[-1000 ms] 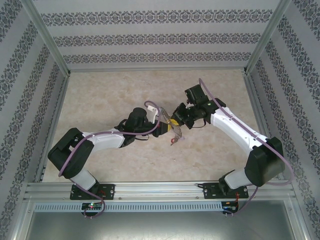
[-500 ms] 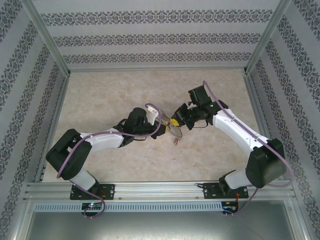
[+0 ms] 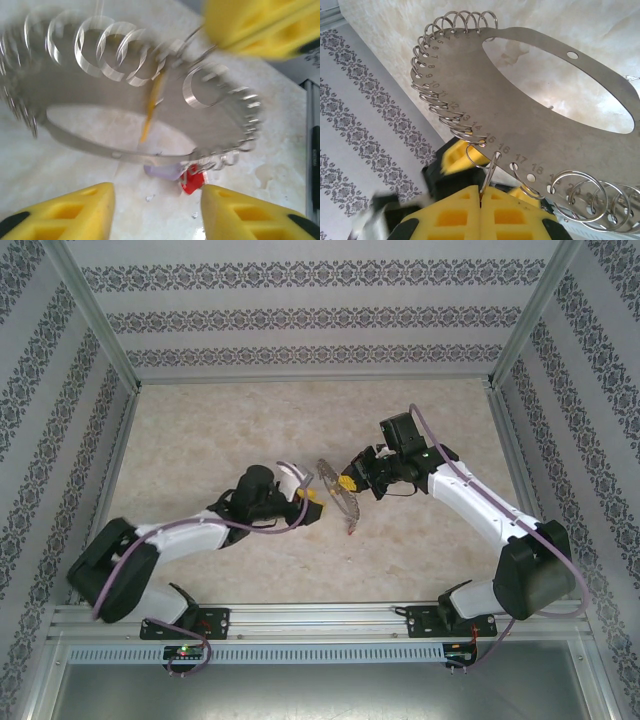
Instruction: Put the keys on the keyring
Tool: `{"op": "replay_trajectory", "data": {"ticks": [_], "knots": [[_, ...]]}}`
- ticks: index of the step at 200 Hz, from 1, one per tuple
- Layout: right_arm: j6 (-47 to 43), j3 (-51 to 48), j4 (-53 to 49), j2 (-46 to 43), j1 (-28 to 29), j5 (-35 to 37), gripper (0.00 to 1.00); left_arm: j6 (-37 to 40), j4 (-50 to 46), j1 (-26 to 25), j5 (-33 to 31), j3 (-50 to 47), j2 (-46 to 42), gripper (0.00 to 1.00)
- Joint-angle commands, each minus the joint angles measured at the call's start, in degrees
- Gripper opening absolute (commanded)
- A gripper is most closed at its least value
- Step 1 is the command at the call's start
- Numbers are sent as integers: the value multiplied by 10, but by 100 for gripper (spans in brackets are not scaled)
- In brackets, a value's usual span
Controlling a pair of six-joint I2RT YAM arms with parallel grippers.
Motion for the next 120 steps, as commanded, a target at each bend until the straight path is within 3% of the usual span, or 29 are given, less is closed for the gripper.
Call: {"op": "replay_trajectory", "data": {"ticks": [1, 18, 39, 59, 120], "knots": [[6, -7, 20, -4, -5, -21, 0, 120, 34, 7, 12, -17, -77, 58], [11, -12, 27, -4, -4, -22, 0, 183, 13, 6, 19, -6, -105, 61], [20, -13, 38, -1, -1, -27, 0, 237, -17, 5, 40, 34, -79, 52], [30, -11, 48, 5, 2, -33, 0, 258, 19, 1, 70, 46, -33, 48], [48, -3, 63, 15, 10, -48, 0, 317, 80, -12, 34, 57, 37, 39]]}}
